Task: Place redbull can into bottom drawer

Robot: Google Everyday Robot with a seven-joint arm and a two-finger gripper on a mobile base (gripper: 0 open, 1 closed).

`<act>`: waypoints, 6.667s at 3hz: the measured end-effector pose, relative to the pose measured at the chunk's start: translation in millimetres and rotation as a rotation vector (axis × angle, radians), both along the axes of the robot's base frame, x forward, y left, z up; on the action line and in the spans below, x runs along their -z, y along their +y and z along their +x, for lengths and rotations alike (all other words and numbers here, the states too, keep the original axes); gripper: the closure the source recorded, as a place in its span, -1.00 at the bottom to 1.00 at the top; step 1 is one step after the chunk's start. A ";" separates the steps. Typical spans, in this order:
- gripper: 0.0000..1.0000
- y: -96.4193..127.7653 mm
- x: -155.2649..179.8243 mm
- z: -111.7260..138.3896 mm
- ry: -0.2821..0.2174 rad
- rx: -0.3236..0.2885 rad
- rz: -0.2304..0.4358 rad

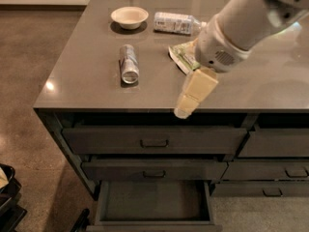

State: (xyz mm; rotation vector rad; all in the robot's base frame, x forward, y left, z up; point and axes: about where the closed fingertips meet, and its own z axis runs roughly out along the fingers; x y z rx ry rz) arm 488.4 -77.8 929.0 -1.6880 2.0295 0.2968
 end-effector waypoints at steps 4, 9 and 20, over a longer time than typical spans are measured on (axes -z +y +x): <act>-1.00 131.2 35.9 125.0 0.052 0.018 0.021; -1.00 142.7 46.1 206.3 0.082 0.192 0.099; 1.00 34.6 53.4 131.4 0.356 0.278 0.123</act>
Offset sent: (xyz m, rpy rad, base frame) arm 0.1467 0.1624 -0.0200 0.0206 0.0393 0.0512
